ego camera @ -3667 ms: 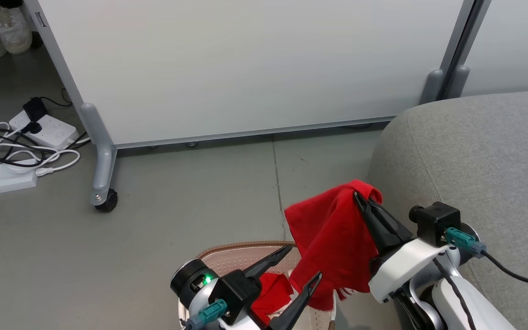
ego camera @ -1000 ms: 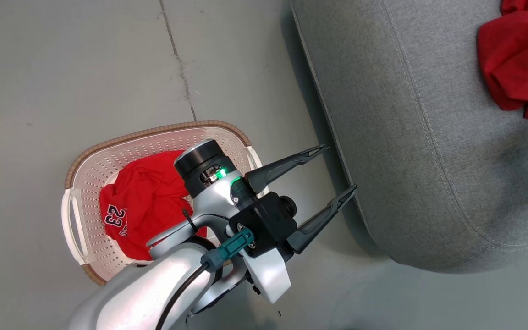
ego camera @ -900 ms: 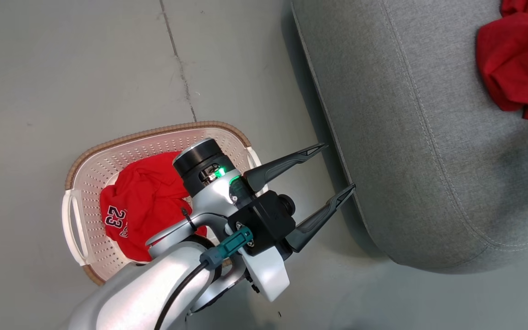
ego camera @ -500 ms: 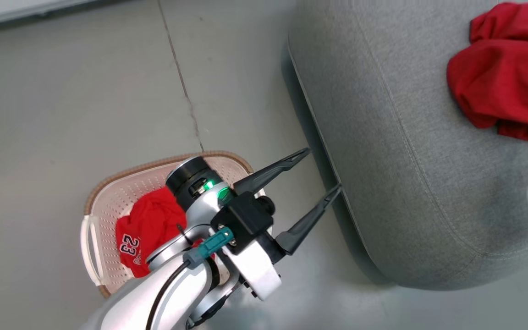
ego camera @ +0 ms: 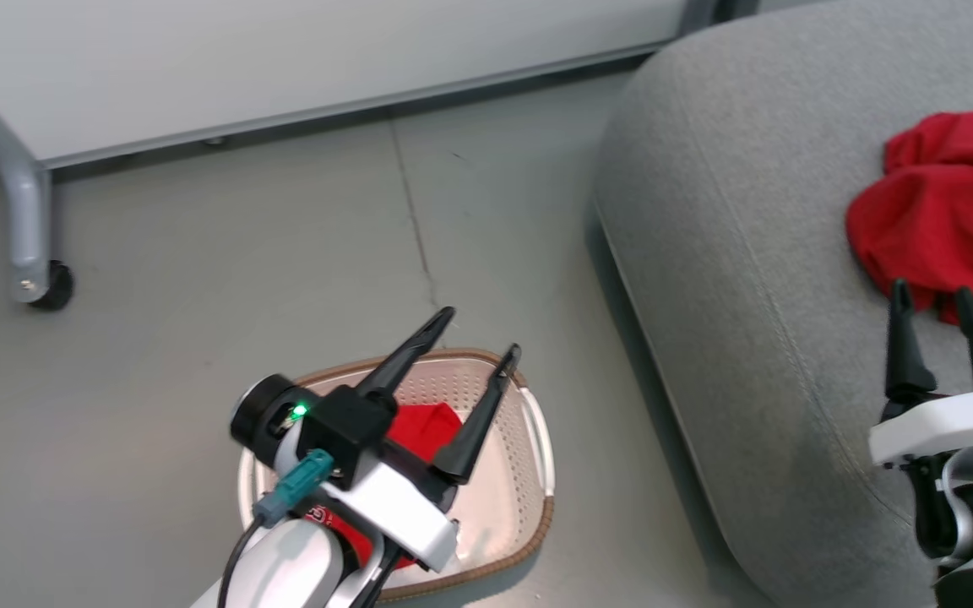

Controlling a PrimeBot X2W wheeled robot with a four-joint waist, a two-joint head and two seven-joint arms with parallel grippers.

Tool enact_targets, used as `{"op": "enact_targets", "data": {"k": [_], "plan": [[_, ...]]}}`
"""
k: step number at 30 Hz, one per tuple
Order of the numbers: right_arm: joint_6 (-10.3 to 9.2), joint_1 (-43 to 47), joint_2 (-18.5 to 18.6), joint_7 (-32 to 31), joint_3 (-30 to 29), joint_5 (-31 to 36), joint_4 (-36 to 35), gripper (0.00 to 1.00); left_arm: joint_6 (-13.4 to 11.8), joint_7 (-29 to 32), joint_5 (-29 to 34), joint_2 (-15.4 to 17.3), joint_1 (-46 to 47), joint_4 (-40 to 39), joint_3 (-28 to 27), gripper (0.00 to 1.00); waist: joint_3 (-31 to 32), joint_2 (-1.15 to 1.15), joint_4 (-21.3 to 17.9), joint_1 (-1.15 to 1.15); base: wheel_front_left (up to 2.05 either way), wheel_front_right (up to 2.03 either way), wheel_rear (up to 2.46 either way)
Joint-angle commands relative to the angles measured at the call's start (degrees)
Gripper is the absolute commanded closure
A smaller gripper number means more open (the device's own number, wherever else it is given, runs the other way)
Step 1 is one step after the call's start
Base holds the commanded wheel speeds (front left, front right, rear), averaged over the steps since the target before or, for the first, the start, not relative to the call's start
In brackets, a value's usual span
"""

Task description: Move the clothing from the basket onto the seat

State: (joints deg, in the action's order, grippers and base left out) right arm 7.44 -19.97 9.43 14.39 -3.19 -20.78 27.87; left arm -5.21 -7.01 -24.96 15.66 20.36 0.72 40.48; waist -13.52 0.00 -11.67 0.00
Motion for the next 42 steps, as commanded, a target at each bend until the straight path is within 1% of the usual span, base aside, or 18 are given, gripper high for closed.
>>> {"op": "enact_targets", "data": {"k": [1,4,5,9,13,19,25,28,30,37,42], "plan": [[0.09,1.91,-0.72,-1.04,0.49,1.09,-3.43,0.00,-1.19,-0.94,-1.12,0.31,-1.47,0.36,-1.27,0.00,2.40,0.00,2.89,0.00,0.00,0.00,0.00],[0.09,4.22,-2.35,-2.77,1.87,2.36,-9.32,0.00,-3.51,-2.35,-2.18,0.48,-3.27,0.73,-3.67,0.00,3.47,0.00,4.74,0.00,0.00,0.00,0.00],[0.09,4.22,-2.35,-2.77,1.87,2.36,-9.32,0.00,-3.51,-2.35,-2.18,0.48,-3.27,0.73,-3.67,0.00,3.47,0.00,4.74,0.00,0.00,0.00,0.00],[0.09,7.33,-3.83,-5.64,3.32,3.94,-16.39,0.00,-5.83,-3.93,-3.73,0.12,-5.33,0.96,-6.25,0.00,4.61,0.00,7.63,0.00,0.00,0.00,0.00],[0.09,9.86,-4.81,-7.96,4.39,5.33,-21.49,0.00,-7.80,-5.77,-4.89,0.34,-7.33,1.36,-9.22,0.00,5.83,0.00,9.98,0.00,0.00,0.00,0.00],[0.09,12.38,-5.63,-10.34,4.63,6.50,-25.10,0.00,-9.91,-7.78,-6.36,0.81,-10.66,1.76,-15.13,0.00,7.66,0.00,12.11,0.00,0.00,0.00,0.00],[0.09,14.39,-5.93,-11.37,3.86,8.26,-26.26,0.00,-10.49,-8.24,-6.00,1.53,-14.86,1.36,-20.74,0.00,9.77,0.00,13.12,0.00,0.00,0.00,0.00],[0.09,15.33,-6.06,-11.71,3.77,8.89,-26.47,0.00,-10.20,-8.21,-4.80,1.76,-17.15,0.28,-23.41,0.00,10.68,0.00,13.53,0.00,0.00,0.00,0.00],[0.09,15.95,-6.11,-11.94,3.87,9.06,-26.51,0.00,-9.46,-8.17,-4.09,1.96,-18.53,-0.14,-24.53,0.00,11.20,0.00,13.66,0.00,0.00,0.00,0.00],[0.09,18.74,-6.24,-12.38,4.00,10.42,-26.87,0.00,-5.04,-8.15,-2.84,2.43,-22.13,-0.53,-26.67,0.00,13.50,0.00,13.56,0.00,0.00,0.00,0.00],[0.09,20.46,-6.31,-12.80,4.37,11.01,-27.88,0.00,-2.87,-8.16,-1.76,2.65,-24.05,0.27,-26.92,0.00,14.57,0.00,13.08,0.00,0.00,0.00,0.00]]}}
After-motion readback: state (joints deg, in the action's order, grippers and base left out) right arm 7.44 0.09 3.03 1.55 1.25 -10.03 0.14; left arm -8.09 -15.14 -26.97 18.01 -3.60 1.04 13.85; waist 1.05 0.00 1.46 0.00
